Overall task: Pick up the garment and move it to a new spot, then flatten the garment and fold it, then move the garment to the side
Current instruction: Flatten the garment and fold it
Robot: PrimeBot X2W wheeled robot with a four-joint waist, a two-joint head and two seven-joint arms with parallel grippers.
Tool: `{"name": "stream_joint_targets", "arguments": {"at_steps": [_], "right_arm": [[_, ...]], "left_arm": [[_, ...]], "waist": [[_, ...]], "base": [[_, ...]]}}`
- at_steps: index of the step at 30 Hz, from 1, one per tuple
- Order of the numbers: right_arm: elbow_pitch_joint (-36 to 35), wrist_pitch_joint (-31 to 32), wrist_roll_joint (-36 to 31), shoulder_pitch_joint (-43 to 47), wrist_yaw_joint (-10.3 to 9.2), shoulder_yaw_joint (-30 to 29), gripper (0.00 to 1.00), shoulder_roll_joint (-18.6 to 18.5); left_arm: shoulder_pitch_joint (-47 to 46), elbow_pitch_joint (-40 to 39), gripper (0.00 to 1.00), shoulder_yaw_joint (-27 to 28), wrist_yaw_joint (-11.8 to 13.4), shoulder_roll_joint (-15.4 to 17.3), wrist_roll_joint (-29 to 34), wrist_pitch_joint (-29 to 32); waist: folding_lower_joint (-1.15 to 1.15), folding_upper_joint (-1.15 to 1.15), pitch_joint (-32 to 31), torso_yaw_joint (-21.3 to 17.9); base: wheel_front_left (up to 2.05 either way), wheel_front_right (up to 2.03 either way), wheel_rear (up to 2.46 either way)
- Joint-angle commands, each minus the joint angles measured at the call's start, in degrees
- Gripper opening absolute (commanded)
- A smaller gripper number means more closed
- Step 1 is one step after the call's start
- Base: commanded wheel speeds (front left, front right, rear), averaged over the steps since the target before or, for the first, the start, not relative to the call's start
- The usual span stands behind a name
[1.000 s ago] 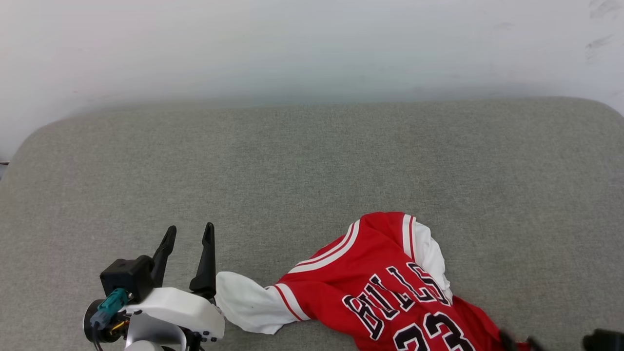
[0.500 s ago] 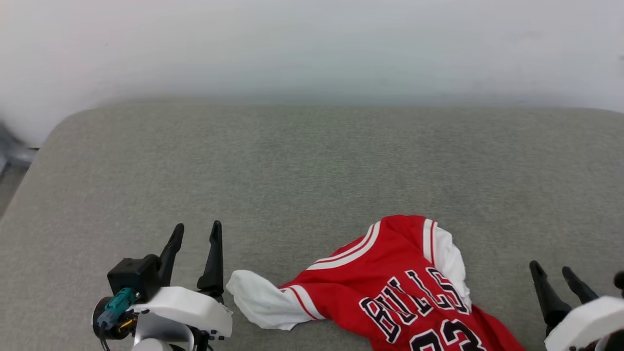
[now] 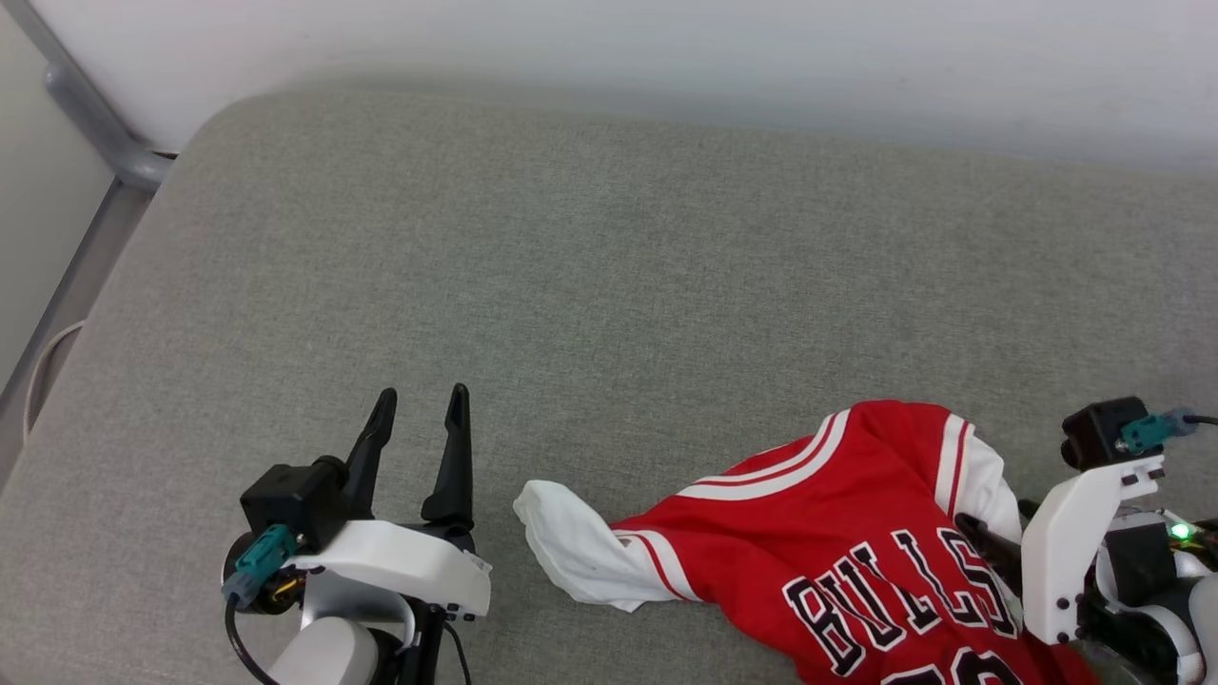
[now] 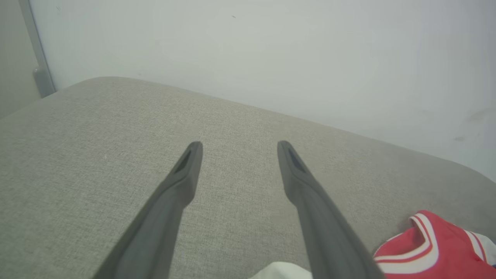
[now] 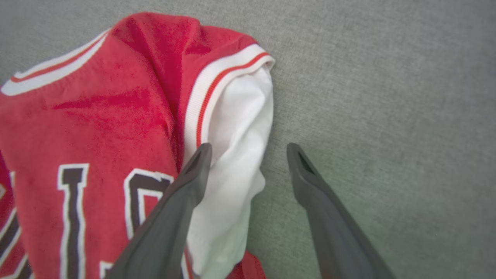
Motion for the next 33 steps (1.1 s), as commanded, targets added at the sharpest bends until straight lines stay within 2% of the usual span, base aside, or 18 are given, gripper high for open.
{"name": "stream_joint_targets", "arguments": {"at_steps": [1,5,6,7,8,15,21,26,30,31,33], "right_arm": [[2.2,0.7,0.2,-1.1,-0.06,1.0,1.0,-0.6],[8.5,3.9,0.6,-0.7,-0.06,2.4,1.0,-0.6],[9.7,4.0,0.6,-0.6,-0.06,2.6,0.44,-0.7],[10.6,3.7,1.2,-0.6,-0.07,2.6,0.18,-0.4],[11.1,3.2,1.8,-0.9,-0.07,2.7,0.0,0.0],[6.4,-5.7,1.0,-7.0,-0.07,0.0,0.0,-1.9],[4.6,-8.0,-1.8,-6.0,-0.07,-8.1,0.0,-1.9],[7.3,-9.3,-3.5,-0.9,-0.07,-16.7,0.0,0.3],[11.0,-11.2,-3.6,1.2,-0.05,-19.1,0.0,3.5],[11.9,-11.9,-3.5,1.5,-0.05,-19.2,0.15,4.3],[13.2,-13.9,-3.2,1.4,-0.05,-19.3,0.82,5.7]], "left_arm": [[-0.8,0.6,1.0,0.1,-0.5,-0.6,0.3,-0.5],[-1.0,1.6,1.0,0.5,-1.0,-1.3,0.6,-0.6],[-1.1,1.8,1.0,0.7,-1.2,-1.4,0.7,-0.7],[-1.1,2.0,1.0,0.8,-1.3,-1.5,0.7,-0.7],[-1.0,2.1,1.0,1.0,-1.3,-1.6,0.8,-0.7],[-0.3,2.4,1.0,1.8,-1.3,-0.7,1.4,-0.8],[0.2,2.0,1.0,1.6,-1.1,-0.2,1.5,-0.3],[0.3,1.6,1.0,1.4,-0.7,0.2,1.4,0.3],[0.5,1.3,1.0,1.5,-0.6,0.6,1.3,0.6],[0.6,1.3,1.0,1.5,-0.5,0.6,1.2,0.7],[0.5,1.2,1.0,1.5,-0.4,0.9,1.2,0.8]], "waist": [[0.0,0.0,1.6,1.6],[0.0,0.0,2.2,1.9],[0.0,0.0,2.2,1.9],[0.0,0.0,2.3,1.8],[0.0,0.0,2.3,1.6],[0.0,0.0,1.1,-1.5],[0.0,0.0,0.1,-3.7],[0.0,0.0,0.4,-5.0],[0.0,0.0,0.8,-6.0],[0.0,0.0,0.8,-6.2],[0.0,0.0,0.8,-6.7]], "base": [[0.0,0.0,0.0],[0.0,0.0,0.0],[0.0,0.0,0.0],[0.0,0.0,0.0],[0.0,0.0,0.0],[0.0,0.0,0.0],[0.0,0.0,0.0],[0.0,0.0,0.0],[0.0,0.0,0.0],[0.0,0.0,0.0],[0.0,0.0,0.0]]}}
